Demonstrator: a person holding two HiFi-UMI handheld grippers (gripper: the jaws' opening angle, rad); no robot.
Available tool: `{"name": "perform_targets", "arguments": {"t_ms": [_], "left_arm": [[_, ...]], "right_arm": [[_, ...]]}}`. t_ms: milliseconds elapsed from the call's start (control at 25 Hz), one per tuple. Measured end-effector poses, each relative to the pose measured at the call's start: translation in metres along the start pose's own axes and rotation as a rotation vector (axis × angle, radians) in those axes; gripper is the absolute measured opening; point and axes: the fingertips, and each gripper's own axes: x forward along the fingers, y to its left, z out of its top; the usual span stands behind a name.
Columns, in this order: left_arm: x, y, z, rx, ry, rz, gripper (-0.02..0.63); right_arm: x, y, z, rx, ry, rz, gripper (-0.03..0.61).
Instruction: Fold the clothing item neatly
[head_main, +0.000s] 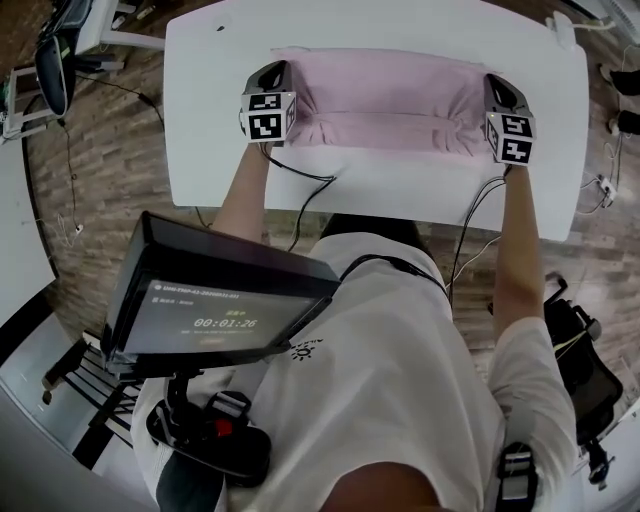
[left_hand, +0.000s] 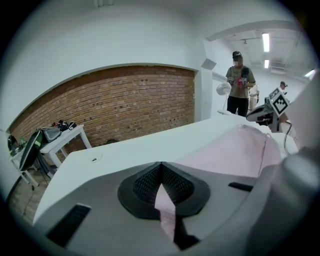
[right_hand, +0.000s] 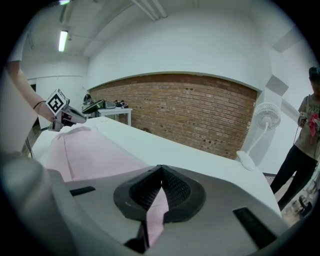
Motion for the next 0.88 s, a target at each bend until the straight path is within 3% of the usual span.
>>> {"name": "perform_targets", "arguments": {"t_ms": [360,640,880], "left_arm": [[-0.073,-0.061,0.054,0.036,-0.151,-0.032,0.002],[-0.137,-0.126,0.049,0.020,-0.156,-0.098,0.002],[-0.221,-0.161,0.037,-0.071,-0.233,-0.096,0.002]], "right_arm": [[-0.090,0.034,0.039,0.027,-0.202,0.124,0.003],[-0.151,0.065,0.030,0.091,-0.261,0.204,0.003],[-0.210,0.088,0.020,0.170,-0.325,0.260,0.003]]}}
